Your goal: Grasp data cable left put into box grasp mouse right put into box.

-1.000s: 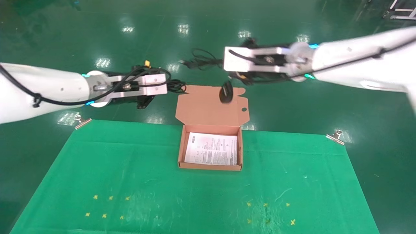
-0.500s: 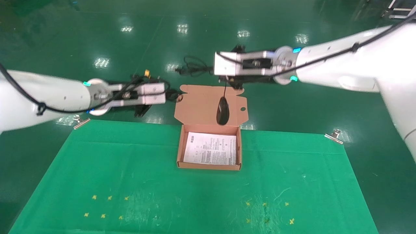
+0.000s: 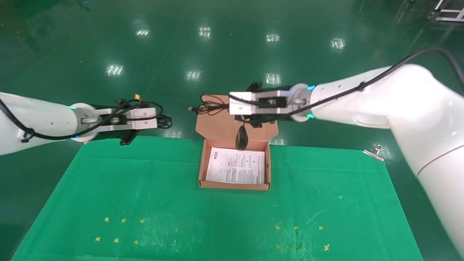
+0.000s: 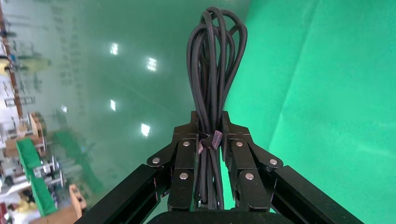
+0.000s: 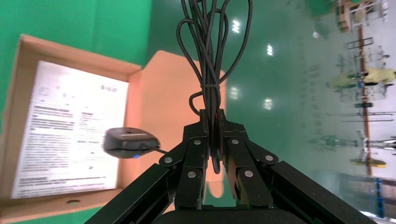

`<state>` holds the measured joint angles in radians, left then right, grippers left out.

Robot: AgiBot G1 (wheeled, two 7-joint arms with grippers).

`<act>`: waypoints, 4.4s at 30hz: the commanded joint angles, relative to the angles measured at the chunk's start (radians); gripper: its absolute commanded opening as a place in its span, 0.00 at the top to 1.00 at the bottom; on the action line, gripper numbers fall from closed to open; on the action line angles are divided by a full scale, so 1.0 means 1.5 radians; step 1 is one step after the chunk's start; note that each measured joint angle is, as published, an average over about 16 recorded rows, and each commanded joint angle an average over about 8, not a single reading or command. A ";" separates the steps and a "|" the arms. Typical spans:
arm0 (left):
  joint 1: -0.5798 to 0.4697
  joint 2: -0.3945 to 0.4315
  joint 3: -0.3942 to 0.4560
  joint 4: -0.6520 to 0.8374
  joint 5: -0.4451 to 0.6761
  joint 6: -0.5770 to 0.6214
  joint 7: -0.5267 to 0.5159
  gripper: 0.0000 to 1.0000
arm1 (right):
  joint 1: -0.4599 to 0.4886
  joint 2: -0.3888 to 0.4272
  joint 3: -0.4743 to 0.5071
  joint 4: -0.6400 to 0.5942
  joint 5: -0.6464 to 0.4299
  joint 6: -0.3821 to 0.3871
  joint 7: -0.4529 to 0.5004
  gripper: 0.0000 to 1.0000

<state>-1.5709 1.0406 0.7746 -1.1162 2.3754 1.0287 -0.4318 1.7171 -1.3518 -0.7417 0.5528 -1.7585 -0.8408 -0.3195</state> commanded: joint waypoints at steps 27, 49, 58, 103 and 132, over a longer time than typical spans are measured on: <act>0.005 -0.011 0.000 -0.024 0.022 0.020 -0.030 1.00 | -0.086 -0.009 -0.153 -0.106 0.188 0.092 0.106 0.07; 0.059 0.153 0.043 0.072 0.003 -0.123 0.047 1.00 | -0.094 0.182 -0.147 0.087 0.196 0.075 0.163 0.00; 0.077 0.217 0.112 0.176 -0.066 -0.252 0.119 1.00 | -0.098 0.333 -0.166 0.317 0.129 0.068 0.312 0.00; -0.020 0.202 0.205 0.215 -0.059 -0.397 0.049 0.00 | 0.001 0.417 -0.157 0.471 0.005 0.029 0.398 0.00; 0.146 -0.030 -0.050 0.060 -0.552 -0.061 0.103 0.00 | -0.201 0.453 0.063 0.479 0.326 -0.192 0.370 0.00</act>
<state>-1.3649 1.0143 0.7204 -1.0133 1.5875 0.9104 -0.2823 1.4324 -0.6745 -0.6656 1.2711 -1.2957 -1.1117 0.2378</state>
